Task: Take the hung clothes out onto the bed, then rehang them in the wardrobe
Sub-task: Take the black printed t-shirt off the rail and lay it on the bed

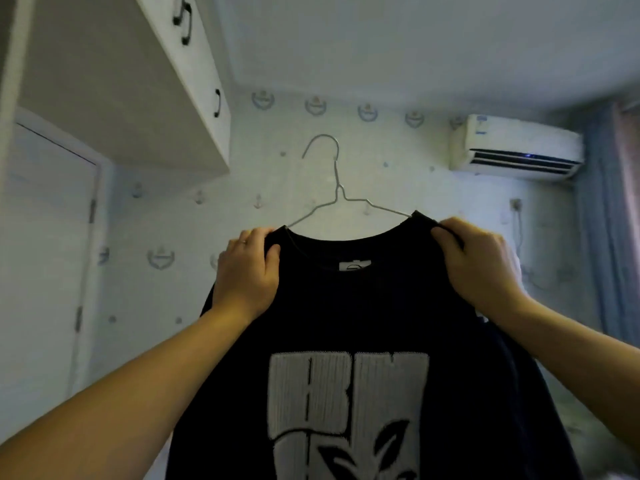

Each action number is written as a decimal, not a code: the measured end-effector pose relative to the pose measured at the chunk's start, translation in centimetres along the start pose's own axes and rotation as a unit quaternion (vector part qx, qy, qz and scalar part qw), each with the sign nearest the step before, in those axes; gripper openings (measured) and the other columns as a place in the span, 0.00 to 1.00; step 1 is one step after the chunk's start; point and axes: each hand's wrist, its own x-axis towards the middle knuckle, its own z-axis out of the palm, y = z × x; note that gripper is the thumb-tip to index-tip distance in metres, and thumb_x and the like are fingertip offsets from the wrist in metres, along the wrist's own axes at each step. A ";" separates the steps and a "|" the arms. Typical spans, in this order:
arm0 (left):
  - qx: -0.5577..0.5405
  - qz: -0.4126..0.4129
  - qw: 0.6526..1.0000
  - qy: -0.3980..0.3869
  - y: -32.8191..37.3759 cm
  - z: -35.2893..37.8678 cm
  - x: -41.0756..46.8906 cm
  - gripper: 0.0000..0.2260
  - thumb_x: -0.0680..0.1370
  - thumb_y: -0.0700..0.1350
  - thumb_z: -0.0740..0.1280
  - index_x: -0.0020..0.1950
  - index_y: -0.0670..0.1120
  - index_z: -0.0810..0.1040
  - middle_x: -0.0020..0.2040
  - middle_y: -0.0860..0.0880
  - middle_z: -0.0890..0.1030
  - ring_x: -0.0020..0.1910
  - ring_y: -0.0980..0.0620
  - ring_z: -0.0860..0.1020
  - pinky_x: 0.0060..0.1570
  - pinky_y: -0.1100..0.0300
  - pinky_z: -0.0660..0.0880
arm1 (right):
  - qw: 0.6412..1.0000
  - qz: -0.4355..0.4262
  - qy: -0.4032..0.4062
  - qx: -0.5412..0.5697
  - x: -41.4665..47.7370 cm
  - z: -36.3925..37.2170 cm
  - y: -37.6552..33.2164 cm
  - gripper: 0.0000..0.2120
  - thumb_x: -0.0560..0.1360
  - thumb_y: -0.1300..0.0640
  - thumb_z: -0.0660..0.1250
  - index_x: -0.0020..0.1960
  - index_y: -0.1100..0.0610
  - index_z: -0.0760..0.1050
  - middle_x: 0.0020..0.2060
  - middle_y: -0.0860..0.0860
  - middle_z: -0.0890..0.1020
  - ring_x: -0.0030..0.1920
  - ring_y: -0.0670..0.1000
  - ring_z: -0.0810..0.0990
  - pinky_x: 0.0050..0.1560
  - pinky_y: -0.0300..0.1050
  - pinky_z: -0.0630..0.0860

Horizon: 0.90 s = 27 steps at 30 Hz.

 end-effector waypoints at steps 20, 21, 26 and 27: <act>-0.165 0.004 0.927 -0.338 -1.6 42.0 -21.7 0.10 0.81 0.46 0.61 0.50 0.41 0.77 0.47 0.39 0.77 0.47 0.38 0.75 0.49 0.44 0.73 | 0.933 0.246 -0.253 -0.071 -26.2 6.8 29.2 0.05 0.79 0.52 0.66 0.45 0.45 0.79 0.35 0.42 0.81 0.38 0.43 0.78 0.43 0.45 0.74; -0.167 0.011 0.922 -0.349 -2.0 43.9 -22.3 0.11 0.80 0.48 0.60 0.50 0.41 0.77 0.47 0.39 0.77 0.47 0.37 0.75 0.49 0.44 0.73 | 0.925 0.263 -0.263 -0.074 -27.3 7.7 30.0 0.05 0.79 0.53 0.66 0.45 0.46 0.79 0.35 0.43 0.81 0.38 0.43 0.78 0.42 0.43 0.72; -0.154 0.033 0.905 -0.395 -3.1 53.0 -24.4 0.16 0.78 0.52 0.58 0.51 0.42 0.79 0.48 0.40 0.78 0.47 0.37 0.75 0.49 0.45 0.70 | 0.894 0.341 -0.273 -0.100 -31.5 12.1 34.1 0.06 0.79 0.51 0.66 0.44 0.43 0.76 0.32 0.43 0.79 0.35 0.42 0.77 0.39 0.43 0.73; -0.149 0.032 0.904 -0.399 -3.0 54.2 -24.8 0.17 0.78 0.52 0.57 0.51 0.42 0.79 0.48 0.40 0.78 0.48 0.37 0.75 0.49 0.45 0.70 | 0.890 0.353 -0.272 -0.100 -31.8 12.6 34.4 0.06 0.79 0.51 0.65 0.44 0.42 0.76 0.32 0.42 0.79 0.35 0.41 0.77 0.39 0.41 0.72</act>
